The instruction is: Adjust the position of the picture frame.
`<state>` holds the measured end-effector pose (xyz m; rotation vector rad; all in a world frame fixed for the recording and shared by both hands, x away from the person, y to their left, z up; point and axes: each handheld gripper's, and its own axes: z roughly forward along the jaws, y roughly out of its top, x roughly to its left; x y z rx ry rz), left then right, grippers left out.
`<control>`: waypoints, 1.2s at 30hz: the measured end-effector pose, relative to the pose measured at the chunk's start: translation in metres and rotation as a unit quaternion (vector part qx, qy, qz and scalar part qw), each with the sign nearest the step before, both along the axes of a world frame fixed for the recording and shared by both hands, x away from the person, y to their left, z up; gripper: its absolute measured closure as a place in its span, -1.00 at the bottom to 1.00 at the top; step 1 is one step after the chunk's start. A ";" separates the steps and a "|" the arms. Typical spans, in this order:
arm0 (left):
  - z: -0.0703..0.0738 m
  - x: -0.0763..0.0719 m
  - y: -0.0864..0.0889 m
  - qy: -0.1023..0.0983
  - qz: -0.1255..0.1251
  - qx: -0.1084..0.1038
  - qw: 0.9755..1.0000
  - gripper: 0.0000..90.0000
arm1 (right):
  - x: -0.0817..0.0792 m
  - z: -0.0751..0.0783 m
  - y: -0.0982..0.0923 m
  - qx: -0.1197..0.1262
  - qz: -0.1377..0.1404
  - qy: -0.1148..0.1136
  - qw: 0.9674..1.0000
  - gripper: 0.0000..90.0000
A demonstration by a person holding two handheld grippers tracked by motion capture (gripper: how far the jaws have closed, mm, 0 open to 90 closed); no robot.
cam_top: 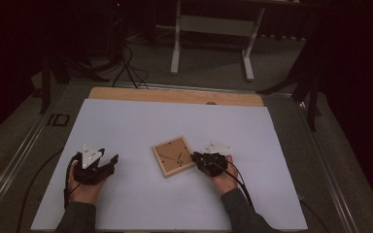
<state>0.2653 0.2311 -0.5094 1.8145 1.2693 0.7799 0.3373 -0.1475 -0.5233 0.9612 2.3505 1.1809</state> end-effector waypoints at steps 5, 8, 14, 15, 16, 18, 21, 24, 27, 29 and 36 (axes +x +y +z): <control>0.000 0.000 -0.003 0.000 -0.008 0.001 1.000 0.06 | -0.004 0.000 0.006 -0.003 0.014 -0.003 1.000 0.78; 0.000 0.001 -0.006 0.002 -0.018 -0.001 1.000 0.08 | -0.006 0.000 0.010 -0.006 0.022 -0.004 1.000 0.78; 0.000 0.003 -0.012 0.008 -0.032 -0.003 0.999 0.14 | -0.010 0.000 0.016 -0.009 0.039 -0.007 0.999 0.78; 0.000 0.003 -0.012 0.008 -0.032 -0.003 0.999 0.17 | -0.010 0.000 0.016 -0.009 0.039 -0.007 0.999 0.78; -0.001 0.003 -0.015 0.010 -0.041 0.003 0.999 0.21 | -0.012 0.000 0.018 -0.011 0.044 -0.008 0.999 0.78; -0.001 0.004 -0.016 0.014 -0.046 0.002 0.999 0.24 | -0.013 0.000 0.019 -0.012 0.048 -0.008 0.999 0.77; -0.001 0.004 -0.018 0.016 -0.051 -0.002 0.999 0.26 | -0.016 0.000 0.022 -0.013 0.057 -0.011 0.998 0.77; -0.002 0.005 -0.018 0.017 -0.052 -0.003 0.998 0.27 | -0.017 0.000 0.024 -0.015 0.066 -0.014 0.998 0.77; -0.002 0.006 -0.019 0.018 -0.056 -0.002 0.998 0.30 | -0.020 0.000 0.027 -0.017 0.076 -0.016 0.997 0.77; -0.003 0.006 -0.020 0.018 -0.057 -0.004 0.998 0.30 | -0.020 0.000 0.028 -0.019 0.078 -0.017 0.997 0.77; -0.004 0.008 -0.019 0.018 -0.059 -0.016 0.998 0.34 | -0.019 0.002 0.028 -0.015 0.081 -0.013 0.997 0.63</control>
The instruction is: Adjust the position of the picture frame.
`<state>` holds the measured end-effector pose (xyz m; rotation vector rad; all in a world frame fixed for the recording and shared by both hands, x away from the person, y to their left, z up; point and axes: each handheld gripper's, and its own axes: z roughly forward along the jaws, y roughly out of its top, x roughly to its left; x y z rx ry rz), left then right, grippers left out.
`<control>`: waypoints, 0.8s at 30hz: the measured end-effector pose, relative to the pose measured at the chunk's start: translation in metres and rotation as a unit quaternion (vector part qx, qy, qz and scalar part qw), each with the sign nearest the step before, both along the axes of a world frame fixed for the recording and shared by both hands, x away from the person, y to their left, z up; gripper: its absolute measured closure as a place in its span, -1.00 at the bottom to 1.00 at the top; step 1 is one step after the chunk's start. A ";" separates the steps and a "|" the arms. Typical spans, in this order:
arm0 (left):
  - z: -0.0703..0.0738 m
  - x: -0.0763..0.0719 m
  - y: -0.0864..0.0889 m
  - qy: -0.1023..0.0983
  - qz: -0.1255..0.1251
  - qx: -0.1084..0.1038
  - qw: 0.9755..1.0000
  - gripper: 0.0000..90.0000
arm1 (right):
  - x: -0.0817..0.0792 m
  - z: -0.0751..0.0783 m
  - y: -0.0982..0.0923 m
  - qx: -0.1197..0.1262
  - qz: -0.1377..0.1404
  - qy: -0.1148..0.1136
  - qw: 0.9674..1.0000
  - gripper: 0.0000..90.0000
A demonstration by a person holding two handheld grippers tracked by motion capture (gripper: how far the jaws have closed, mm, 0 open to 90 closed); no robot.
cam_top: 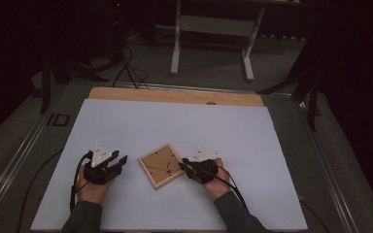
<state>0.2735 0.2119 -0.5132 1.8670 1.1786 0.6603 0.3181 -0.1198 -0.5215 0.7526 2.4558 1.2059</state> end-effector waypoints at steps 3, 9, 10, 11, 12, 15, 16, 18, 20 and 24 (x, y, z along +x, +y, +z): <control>-0.002 0.002 -0.002 0.005 -0.006 0.000 1.000 0.38 | -0.002 0.004 -0.001 0.004 0.004 -0.003 1.000 0.59; -0.008 0.009 -0.009 0.014 -0.019 -0.003 1.000 0.47 | -0.009 0.009 -0.004 0.001 0.011 -0.006 1.000 0.60; -0.009 0.010 -0.010 0.016 -0.020 -0.005 1.000 0.49 | -0.011 0.010 -0.005 0.000 0.013 -0.006 1.000 0.61; -0.010 0.011 -0.011 0.016 -0.020 -0.005 1.000 0.50 | -0.012 0.010 -0.005 -0.003 0.014 -0.007 1.000 0.62; -0.011 0.012 -0.012 0.017 -0.021 -0.006 1.000 0.53 | -0.014 0.010 -0.006 -0.005 0.016 -0.007 1.000 0.63; -0.012 0.015 -0.013 0.017 -0.018 -0.011 1.000 0.58 | -0.019 0.011 -0.007 -0.007 0.019 -0.008 1.000 0.66; -0.013 0.015 -0.013 0.019 -0.016 -0.011 1.000 0.59 | -0.020 0.011 -0.008 -0.006 0.017 -0.006 1.000 0.66; -0.014 0.017 -0.015 0.022 -0.013 -0.010 1.000 0.62 | -0.021 0.010 -0.008 -0.006 0.012 -0.006 1.000 0.61; -0.014 0.018 -0.019 0.026 -0.016 -0.004 1.000 0.65 | -0.023 0.010 -0.007 -0.005 0.005 -0.009 1.000 0.52; -0.015 0.020 -0.025 0.026 -0.023 0.001 0.999 0.67 | -0.028 0.010 -0.006 -0.011 0.007 -0.014 1.000 0.52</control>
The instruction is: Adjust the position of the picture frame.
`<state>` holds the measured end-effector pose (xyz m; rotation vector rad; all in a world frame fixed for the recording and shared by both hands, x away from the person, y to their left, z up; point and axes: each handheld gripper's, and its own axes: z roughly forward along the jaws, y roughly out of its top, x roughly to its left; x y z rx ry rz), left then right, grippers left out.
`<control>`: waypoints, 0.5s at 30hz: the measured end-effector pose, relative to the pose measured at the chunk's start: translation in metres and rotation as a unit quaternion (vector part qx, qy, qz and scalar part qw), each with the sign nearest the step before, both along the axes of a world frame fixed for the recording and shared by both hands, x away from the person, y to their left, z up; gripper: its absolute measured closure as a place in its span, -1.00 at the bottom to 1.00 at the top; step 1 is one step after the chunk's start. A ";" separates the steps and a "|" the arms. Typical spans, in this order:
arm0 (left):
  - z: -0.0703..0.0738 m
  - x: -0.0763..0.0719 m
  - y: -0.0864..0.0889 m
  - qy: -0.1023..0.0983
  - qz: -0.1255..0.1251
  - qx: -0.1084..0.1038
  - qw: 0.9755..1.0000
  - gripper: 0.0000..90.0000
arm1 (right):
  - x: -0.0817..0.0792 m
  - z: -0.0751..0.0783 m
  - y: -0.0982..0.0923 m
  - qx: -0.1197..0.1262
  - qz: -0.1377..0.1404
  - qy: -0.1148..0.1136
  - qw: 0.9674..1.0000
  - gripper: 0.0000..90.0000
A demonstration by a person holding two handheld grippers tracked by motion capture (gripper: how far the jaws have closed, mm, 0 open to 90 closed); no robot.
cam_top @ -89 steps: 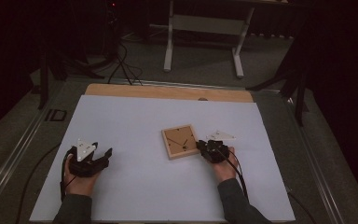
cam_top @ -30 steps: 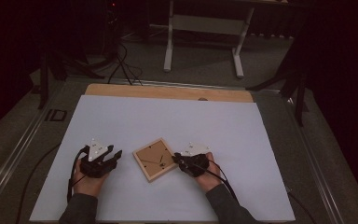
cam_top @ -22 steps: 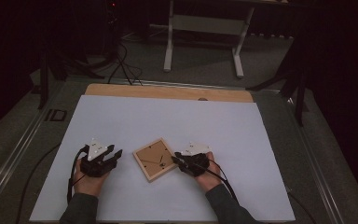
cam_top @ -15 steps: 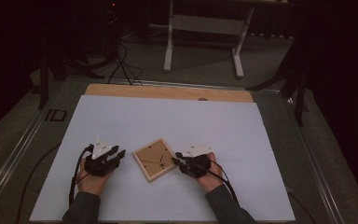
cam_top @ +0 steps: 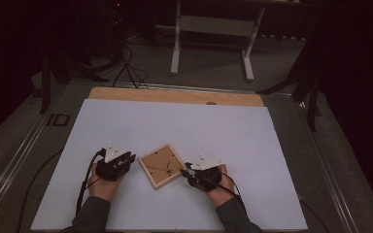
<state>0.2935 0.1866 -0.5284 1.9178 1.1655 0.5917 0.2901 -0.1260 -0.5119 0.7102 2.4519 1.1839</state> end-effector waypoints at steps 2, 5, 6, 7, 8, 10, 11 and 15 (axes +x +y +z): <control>-0.001 0.001 -0.003 0.002 -0.005 0.003 1.000 0.70 | -0.002 -0.001 0.001 -0.003 0.003 0.000 1.000 0.54; -0.003 0.004 -0.007 0.005 -0.010 0.007 1.000 0.78 | -0.005 -0.003 0.003 -0.005 0.022 0.004 1.000 0.76; -0.003 0.004 -0.008 0.005 -0.010 0.009 1.000 0.80 | -0.006 -0.003 0.004 -0.007 0.028 0.007 1.000 0.81; -0.003 0.005 -0.009 0.004 -0.008 0.009 1.000 0.83 | -0.007 -0.004 0.005 -0.010 0.031 0.007 0.999 0.85; -0.003 0.005 -0.010 0.005 -0.008 0.008 1.000 0.86 | -0.008 -0.004 0.006 -0.015 0.035 0.007 0.999 0.93; -0.004 0.006 -0.009 0.007 -0.009 0.006 1.000 0.90 | -0.009 -0.007 0.008 -0.022 0.045 0.011 0.999 0.99; -0.004 0.007 -0.009 0.008 -0.009 0.006 1.000 0.92 | -0.010 -0.008 0.010 -0.024 0.049 0.014 0.998 0.99; -0.004 0.008 -0.010 0.009 -0.011 0.007 1.000 0.97 | -0.013 -0.012 0.016 -0.041 0.070 0.018 0.997 0.99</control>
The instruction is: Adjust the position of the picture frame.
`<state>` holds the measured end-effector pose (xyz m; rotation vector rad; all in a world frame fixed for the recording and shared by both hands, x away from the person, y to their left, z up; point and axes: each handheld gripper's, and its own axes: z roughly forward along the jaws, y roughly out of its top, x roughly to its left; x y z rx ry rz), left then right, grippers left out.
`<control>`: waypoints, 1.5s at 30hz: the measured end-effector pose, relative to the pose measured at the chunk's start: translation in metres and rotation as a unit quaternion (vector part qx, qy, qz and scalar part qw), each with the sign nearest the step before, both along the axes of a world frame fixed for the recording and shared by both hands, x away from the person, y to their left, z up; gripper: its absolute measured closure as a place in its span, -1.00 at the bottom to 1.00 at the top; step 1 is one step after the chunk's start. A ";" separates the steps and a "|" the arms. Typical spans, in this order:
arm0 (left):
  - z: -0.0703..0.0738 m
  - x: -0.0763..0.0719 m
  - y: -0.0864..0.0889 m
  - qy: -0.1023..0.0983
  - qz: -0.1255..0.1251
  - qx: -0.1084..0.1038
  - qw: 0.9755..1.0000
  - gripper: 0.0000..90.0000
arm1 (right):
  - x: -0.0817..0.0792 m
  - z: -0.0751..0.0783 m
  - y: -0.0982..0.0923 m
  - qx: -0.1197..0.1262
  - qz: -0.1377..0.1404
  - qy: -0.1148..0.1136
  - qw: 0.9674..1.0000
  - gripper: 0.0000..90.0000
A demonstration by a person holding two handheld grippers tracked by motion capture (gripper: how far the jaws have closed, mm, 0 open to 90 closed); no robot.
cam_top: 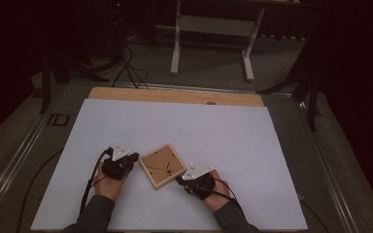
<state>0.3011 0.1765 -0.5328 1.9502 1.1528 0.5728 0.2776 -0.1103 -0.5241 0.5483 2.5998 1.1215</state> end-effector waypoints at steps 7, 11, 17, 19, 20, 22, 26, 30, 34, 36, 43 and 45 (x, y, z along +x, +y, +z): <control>0.000 0.000 0.000 0.001 -0.001 -0.001 1.000 0.99 | 0.000 -0.004 0.003 -0.009 -0.002 0.000 1.000 0.99; 0.000 -0.001 -0.001 0.000 -0.004 0.000 1.000 0.99 | 0.005 -0.008 0.002 -0.011 -0.009 0.004 1.000 0.99; 0.000 -0.001 -0.003 0.002 -0.011 -0.003 1.000 0.99 | 0.008 -0.007 -0.001 -0.013 -0.027 0.001 1.000 0.99; 0.000 -0.002 -0.004 0.003 -0.013 -0.005 1.000 0.99 | 0.009 -0.008 -0.003 -0.012 -0.036 0.000 0.999 0.99; 0.000 -0.002 -0.004 0.003 -0.013 -0.005 1.000 0.99 | 0.010 -0.008 -0.004 -0.012 -0.041 0.002 0.999 0.99; 0.000 -0.002 -0.005 0.004 -0.016 -0.007 1.000 0.99 | 0.012 -0.007 -0.006 -0.008 -0.047 0.003 0.999 0.99; 0.000 -0.003 -0.007 0.005 -0.021 -0.006 1.000 0.99 | 0.013 -0.007 -0.008 -0.006 -0.053 0.004 0.999 0.99; 0.000 -0.004 -0.008 0.007 -0.022 -0.010 1.000 1.00 | 0.015 -0.007 -0.010 -0.003 -0.060 0.005 0.998 0.99; -0.001 -0.005 -0.012 0.007 -0.027 -0.012 1.000 1.00 | 0.017 -0.007 -0.012 -0.003 -0.067 0.009 0.998 0.99; 0.000 -0.007 -0.016 0.005 -0.030 -0.005 1.000 1.00 | 0.017 -0.007 -0.013 -0.008 -0.062 0.012 0.998 0.99; 0.000 -0.010 -0.020 0.005 -0.034 -0.007 0.999 1.00 | 0.019 -0.007 -0.015 -0.011 -0.069 0.013 0.997 0.99; 0.000 -0.010 -0.022 0.004 -0.036 -0.005 0.999 1.00 | 0.019 -0.006 -0.017 -0.008 -0.070 0.016 0.997 0.99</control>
